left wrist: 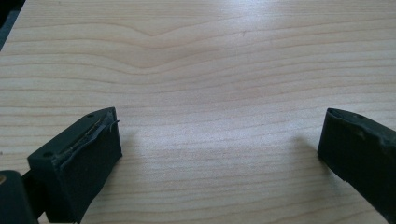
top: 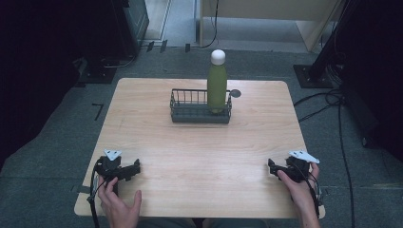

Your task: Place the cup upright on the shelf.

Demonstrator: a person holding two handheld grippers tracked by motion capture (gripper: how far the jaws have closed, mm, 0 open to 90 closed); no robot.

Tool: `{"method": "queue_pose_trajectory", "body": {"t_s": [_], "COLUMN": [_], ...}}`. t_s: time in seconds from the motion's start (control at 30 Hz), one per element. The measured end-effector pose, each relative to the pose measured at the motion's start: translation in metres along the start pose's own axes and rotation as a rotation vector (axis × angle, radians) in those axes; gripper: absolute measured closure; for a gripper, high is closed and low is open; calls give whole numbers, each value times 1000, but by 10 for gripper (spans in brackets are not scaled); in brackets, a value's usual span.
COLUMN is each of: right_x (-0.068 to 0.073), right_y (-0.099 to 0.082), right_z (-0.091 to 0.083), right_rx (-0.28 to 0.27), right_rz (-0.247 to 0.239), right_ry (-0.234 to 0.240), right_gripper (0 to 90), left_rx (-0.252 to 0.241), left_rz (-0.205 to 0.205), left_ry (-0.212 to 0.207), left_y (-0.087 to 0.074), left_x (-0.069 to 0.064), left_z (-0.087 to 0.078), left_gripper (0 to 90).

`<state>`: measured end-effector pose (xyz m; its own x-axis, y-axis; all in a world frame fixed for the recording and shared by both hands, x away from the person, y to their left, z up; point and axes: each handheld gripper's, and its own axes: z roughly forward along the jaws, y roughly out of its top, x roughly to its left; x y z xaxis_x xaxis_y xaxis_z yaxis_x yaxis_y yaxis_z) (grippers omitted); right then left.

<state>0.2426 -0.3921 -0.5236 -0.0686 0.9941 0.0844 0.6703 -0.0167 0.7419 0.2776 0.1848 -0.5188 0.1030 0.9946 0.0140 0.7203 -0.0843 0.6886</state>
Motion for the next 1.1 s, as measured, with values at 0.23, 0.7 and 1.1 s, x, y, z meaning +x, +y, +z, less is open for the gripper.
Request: {"method": "queue_pose_trajectory", "body": {"t_s": [0.23, 0.7, 1.1], "right_x": [-11, -12, -12], "right_y": [-15, -24, -24], "right_z": [-13, -22, -22], "right_rx": [16, 29, 29], "right_rz": [-10, 27, 28], "right_ry": [-45, -117, -118], "right_gripper": [61, 29, 28], "left_rx": [1, 0, 0], "left_rz": [0, 0, 0], "left_ry": [0, 0, 0], "left_y": [0, 0, 0], "left_x": [0, 0, 0], "left_z": [0, 0, 0], "left_gripper": [0, 0, 0]}}
